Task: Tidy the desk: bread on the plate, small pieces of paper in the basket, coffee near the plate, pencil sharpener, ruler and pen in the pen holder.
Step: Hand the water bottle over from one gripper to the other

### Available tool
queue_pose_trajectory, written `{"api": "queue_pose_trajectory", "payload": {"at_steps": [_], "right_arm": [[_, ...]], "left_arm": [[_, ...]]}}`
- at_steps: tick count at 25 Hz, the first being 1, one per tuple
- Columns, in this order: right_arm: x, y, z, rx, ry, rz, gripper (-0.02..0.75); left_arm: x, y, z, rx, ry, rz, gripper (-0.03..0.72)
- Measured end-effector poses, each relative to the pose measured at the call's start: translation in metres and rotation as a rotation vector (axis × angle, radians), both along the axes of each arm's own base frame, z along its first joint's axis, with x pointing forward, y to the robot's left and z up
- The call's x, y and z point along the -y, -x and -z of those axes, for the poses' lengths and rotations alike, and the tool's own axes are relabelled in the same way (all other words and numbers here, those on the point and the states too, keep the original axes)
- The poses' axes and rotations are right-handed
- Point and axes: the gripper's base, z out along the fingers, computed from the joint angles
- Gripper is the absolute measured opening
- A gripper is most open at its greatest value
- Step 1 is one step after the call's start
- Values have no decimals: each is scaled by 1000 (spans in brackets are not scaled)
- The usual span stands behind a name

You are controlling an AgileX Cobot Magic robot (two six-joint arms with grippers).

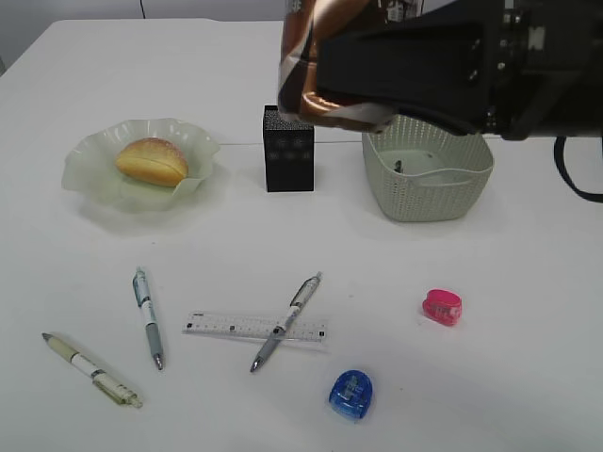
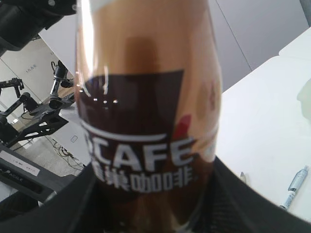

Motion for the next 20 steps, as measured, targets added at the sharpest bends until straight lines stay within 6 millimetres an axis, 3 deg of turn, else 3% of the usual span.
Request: {"api": "queue_pose_trajectory", "payload": {"at_steps": [5,12,20], "right_arm": [[0,0,-1,-24,-13,0,403],[0,1,3,-39,21,-14,403],[0,6,9,-83,84,-50,403]], "left_arm": [[7,-6,7,-6,-3,29,545],[39,-17,31,-63,-31,139,547],[45,-21,41,-45,-79,160,547]]}}
